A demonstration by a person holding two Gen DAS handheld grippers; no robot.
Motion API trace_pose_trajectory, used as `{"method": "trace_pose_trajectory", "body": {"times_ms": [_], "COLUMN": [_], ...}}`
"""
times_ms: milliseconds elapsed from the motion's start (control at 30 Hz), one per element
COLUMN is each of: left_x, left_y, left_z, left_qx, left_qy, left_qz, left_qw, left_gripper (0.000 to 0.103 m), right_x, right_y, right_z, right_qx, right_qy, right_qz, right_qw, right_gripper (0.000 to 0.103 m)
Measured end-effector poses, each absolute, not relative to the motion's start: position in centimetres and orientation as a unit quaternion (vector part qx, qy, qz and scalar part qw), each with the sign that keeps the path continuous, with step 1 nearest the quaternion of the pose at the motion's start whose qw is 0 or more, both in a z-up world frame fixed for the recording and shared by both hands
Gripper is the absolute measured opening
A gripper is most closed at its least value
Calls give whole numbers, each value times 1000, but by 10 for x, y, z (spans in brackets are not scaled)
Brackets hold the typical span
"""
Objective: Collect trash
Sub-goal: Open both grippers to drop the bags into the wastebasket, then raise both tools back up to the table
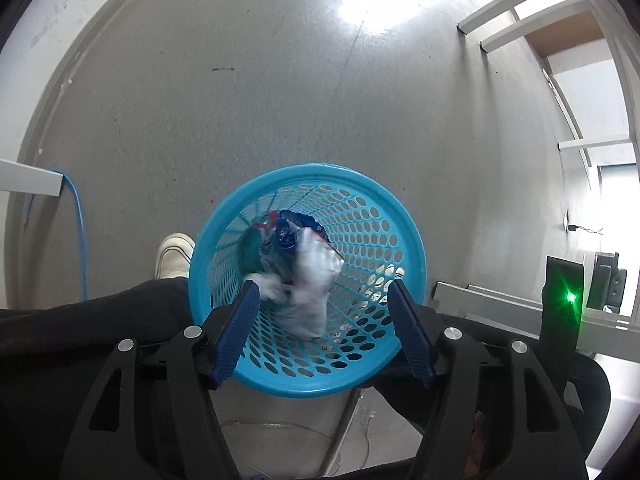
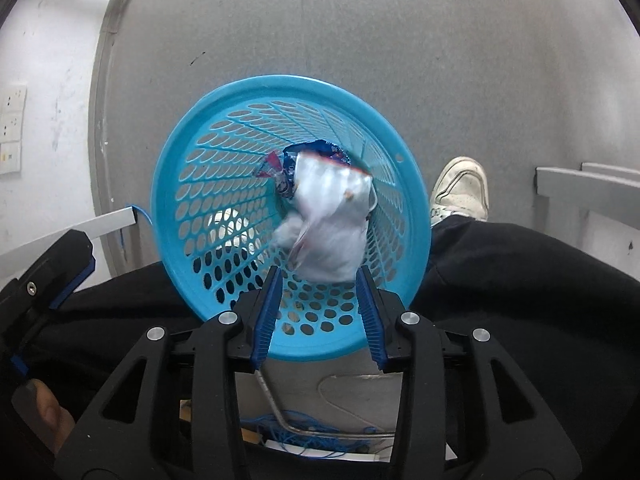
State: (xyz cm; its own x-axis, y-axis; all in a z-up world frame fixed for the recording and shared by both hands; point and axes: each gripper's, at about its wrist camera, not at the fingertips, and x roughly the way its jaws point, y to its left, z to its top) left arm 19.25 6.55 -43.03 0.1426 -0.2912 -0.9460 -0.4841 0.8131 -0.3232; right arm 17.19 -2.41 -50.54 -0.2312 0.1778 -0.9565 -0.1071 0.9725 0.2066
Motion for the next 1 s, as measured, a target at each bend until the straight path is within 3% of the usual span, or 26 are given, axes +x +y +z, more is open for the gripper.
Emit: {"method": "trace_pose_trajectory", "body": {"times_ms": [433, 1000], "left_x": [183, 132], "left_y": [58, 37], "left_z": [-405, -319], "left_qx": [-266, -187], "left_qy": [630, 539], "left_qz": [81, 85], "left_qw": [725, 817], "left_gripper": [64, 66], "right_x": [154, 100], "right_y": [-17, -38], "right_z": [-451, -343], "right_qx": [-47, -62], "right_qy": [719, 608], "right_qz": [136, 192], "right_qw": [679, 768], "right_gripper": [41, 53]}}
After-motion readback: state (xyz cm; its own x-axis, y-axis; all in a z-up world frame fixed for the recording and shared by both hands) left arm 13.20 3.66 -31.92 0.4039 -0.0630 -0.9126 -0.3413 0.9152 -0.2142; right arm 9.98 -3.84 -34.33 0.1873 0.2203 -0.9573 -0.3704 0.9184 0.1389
